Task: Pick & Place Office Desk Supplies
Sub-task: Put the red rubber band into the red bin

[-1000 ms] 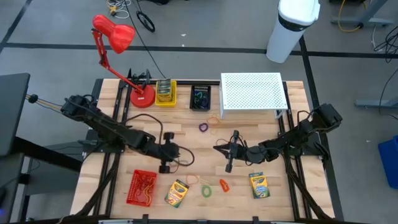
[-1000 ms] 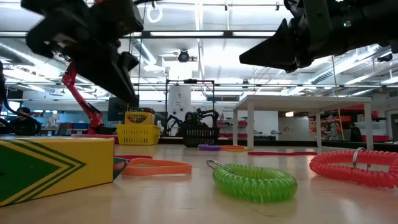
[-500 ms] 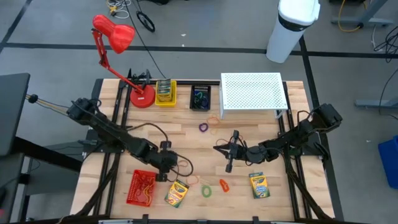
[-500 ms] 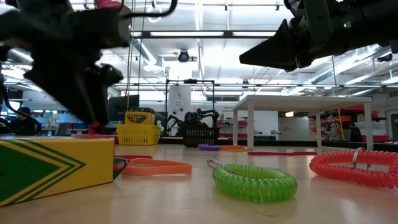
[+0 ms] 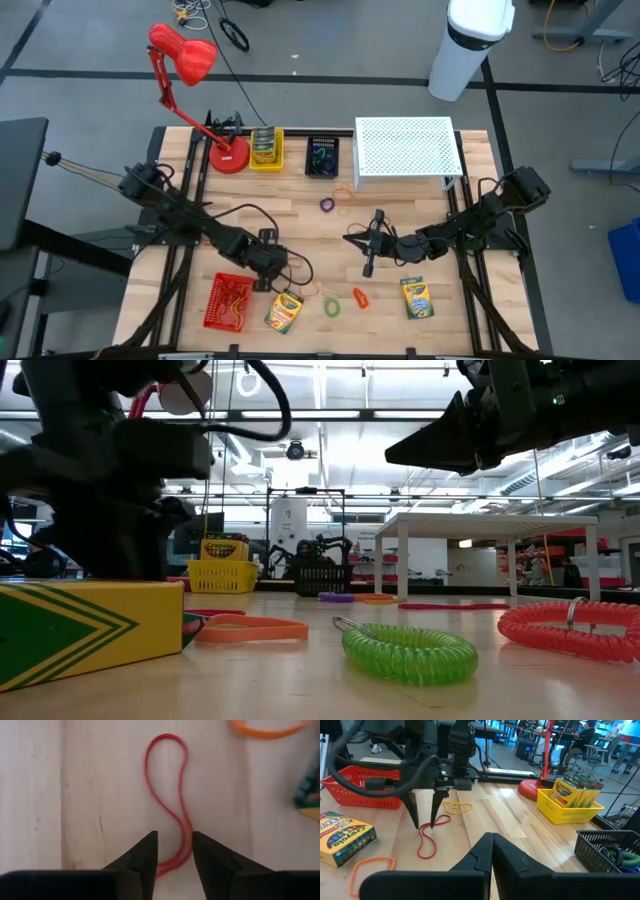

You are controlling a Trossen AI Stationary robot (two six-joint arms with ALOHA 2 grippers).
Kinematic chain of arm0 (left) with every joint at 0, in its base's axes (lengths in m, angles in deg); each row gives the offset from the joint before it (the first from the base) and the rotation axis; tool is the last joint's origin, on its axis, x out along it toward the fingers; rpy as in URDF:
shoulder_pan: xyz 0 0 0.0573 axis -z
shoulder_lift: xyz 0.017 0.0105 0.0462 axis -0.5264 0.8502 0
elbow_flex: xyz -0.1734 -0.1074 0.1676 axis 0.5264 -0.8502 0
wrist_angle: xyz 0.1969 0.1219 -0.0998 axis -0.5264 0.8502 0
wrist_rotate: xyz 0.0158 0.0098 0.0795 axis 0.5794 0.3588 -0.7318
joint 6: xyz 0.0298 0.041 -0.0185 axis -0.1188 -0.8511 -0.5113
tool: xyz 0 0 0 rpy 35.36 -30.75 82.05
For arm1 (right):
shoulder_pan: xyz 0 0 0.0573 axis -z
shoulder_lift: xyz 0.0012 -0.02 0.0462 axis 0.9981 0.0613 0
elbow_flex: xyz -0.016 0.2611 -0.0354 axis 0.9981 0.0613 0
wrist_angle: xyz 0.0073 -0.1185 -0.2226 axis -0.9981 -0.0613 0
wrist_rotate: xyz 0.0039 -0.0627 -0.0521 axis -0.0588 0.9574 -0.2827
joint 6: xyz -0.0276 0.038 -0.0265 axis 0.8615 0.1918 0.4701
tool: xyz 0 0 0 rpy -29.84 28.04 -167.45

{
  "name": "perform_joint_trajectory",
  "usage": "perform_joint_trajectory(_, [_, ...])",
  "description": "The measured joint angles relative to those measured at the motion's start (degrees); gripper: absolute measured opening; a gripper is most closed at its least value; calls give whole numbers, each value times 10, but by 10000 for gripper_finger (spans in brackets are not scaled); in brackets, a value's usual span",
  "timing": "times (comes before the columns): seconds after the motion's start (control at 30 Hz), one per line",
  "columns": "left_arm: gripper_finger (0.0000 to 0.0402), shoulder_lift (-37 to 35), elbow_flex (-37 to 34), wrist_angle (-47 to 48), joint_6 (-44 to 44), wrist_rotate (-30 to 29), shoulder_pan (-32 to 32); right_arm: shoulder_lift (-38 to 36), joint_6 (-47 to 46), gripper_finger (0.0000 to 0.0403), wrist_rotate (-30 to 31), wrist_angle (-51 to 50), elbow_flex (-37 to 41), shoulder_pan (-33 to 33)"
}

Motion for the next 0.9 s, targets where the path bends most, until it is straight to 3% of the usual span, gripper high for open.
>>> perform_joint_trajectory(0.37, [109, 16, 1, -17, 1, 23, -13, 0, 0, 19, 0, 0, 0, 0])
perform_joint_trajectory(0.67, [8, 16, 5, -16, -25, 59, -12, 0, -1, 19, 0, -1, 0, 0])
perform_joint_trajectory(0.9, [5, 18, 75, 111, -81, 56, -11, 0, -1, 19, 0, -1, 0, 0])
